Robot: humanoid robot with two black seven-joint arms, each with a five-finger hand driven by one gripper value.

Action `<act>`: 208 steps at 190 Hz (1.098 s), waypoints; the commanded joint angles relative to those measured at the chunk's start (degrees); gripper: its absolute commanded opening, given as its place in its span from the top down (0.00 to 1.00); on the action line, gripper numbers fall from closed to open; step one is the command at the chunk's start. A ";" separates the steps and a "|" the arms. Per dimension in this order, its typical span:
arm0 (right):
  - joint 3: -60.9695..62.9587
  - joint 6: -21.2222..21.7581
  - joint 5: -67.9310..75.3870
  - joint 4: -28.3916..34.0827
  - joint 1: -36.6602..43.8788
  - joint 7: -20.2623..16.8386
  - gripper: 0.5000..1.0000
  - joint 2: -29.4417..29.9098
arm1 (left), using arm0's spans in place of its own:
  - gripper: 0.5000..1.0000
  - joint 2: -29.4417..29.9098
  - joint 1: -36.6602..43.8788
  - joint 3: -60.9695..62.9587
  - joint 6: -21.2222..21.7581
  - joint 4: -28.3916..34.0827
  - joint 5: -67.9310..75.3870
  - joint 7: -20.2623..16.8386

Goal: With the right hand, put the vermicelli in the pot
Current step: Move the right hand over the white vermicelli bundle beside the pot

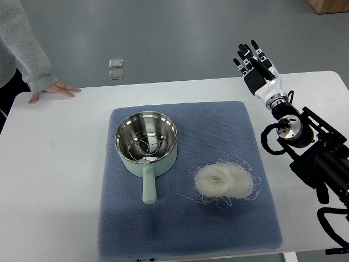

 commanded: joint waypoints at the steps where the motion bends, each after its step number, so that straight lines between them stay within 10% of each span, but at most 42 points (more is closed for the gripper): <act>1: 0.00 0.00 -0.08 0.07 0.00 0.00 0.03 0.02 | 0.00 0.00 0.00 0.00 0.00 -0.03 0.00 0.09; 149: -25.66 1.58 -21.61 4.64 9.76 -3.34 0.03 -10.35 | 0.00 0.00 0.00 0.00 0.00 -0.20 -0.08 1.14; 208: -57.55 18.80 -49.03 10.79 33.92 -10.28 0.03 -22.12 | 0.00 0.00 0.00 0.00 0.00 -0.91 -0.08 1.05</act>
